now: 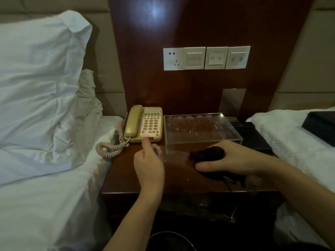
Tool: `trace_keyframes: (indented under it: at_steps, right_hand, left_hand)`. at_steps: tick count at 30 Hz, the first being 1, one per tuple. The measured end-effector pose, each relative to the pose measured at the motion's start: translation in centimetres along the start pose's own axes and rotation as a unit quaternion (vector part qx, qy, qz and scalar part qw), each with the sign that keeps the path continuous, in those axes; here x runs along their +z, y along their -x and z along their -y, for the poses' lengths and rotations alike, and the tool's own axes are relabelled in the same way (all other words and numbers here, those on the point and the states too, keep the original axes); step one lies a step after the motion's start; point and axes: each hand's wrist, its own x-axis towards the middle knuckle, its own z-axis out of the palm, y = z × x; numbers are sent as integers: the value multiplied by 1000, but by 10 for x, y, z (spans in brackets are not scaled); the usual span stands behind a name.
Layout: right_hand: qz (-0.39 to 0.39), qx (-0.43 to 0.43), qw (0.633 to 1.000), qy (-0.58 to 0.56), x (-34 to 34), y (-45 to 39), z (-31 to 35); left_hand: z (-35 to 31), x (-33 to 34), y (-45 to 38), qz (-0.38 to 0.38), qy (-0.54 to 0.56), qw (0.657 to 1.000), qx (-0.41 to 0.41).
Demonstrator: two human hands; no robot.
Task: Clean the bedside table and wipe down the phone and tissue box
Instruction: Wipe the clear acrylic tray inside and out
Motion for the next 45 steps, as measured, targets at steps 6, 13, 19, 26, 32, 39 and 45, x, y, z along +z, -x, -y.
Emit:
trace_keyframes:
  at_steps: [6, 13, 19, 26, 32, 39, 45]
  right_hand:
    - [-42, -40, 997, 42, 20, -17, 24]
    - [-15, -16, 1000, 19, -25, 22, -4]
    - [-60, -28, 998, -7, -16, 18, -14]
    - [-21, -27, 999, 34, -9, 9, 14]
    - [-59, -45, 996, -52, -8, 18, 11]
    - [-89, -21, 960, -263, 13, 32, -30]
    - [-108, 2, 936, -336, 23, 39, -35]
  left_hand:
    - [-3, -1, 0, 1, 16, 999, -36]
    - [-3, -17, -22, -59, 65, 994, -67]
    - [-14, -19, -18, -37, -233, 957, 170]
    - [-6, 5, -4, 102, -442, 780, 431]
    - [-5, 4, -6, 96, -430, 853, 279]
    - [-2, 4, -5, 87, -446, 860, 234]
    - [-4, 1, -4, 83, -439, 868, 216]
